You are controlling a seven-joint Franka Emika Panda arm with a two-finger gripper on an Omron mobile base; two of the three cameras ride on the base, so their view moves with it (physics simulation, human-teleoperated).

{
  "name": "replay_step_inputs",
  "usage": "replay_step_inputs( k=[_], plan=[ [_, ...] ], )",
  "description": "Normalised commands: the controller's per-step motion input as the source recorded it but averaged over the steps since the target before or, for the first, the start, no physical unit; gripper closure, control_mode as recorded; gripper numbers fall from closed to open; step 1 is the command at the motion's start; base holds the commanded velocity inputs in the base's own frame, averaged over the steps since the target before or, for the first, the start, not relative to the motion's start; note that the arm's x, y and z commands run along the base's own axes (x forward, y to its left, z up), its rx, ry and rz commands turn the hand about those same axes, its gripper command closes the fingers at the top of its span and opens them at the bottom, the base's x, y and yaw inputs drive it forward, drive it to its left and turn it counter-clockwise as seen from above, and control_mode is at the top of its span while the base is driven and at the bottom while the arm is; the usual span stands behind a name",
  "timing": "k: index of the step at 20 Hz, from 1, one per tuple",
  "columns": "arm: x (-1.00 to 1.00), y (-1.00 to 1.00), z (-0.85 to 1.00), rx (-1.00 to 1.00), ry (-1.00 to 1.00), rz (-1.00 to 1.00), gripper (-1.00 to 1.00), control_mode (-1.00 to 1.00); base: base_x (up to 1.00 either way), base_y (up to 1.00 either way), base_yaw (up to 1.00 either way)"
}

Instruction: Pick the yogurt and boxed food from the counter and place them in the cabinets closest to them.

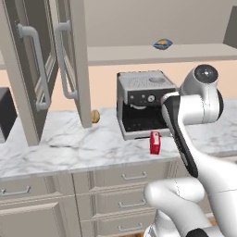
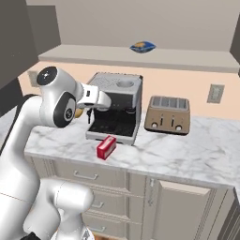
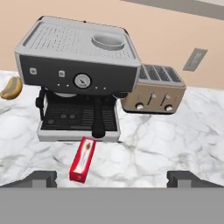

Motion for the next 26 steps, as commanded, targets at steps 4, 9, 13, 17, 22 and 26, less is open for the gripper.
replay_step_inputs(
  k=[4, 9, 13, 17, 22, 26],
  plan=[
    [0.0, 0.0, 0.0, 0.0, 0.0, 0.0, -1.0, 1.0, 0.38, -0.12, 0.0],
    [0.0, 0.0, 0.0, 0.0, 0.0, 0.0, -1.0, -1.0, 0.04, 0.0, 0.0],
    [0.0, 0.0, 0.0, 0.0, 0.0, 0.0, -1.0, -1.0, 0.0, 0.0, 0.0],
    [-0.01, 0.0, -0.18, 0.01, -0.02, 0.0, -1.0, -1.0, 0.0, 0.0, 0.0],
    [-0.09, 0.01, -0.26, 0.03, -0.02, 0.01, -1.0, -1.0, 0.0, 0.0, 0.0],
    [0.0, 0.0, -0.29, 0.05, 0.0, 0.01, -1.0, -1.0, 0.0, 0.0, 0.0]
  ],
)
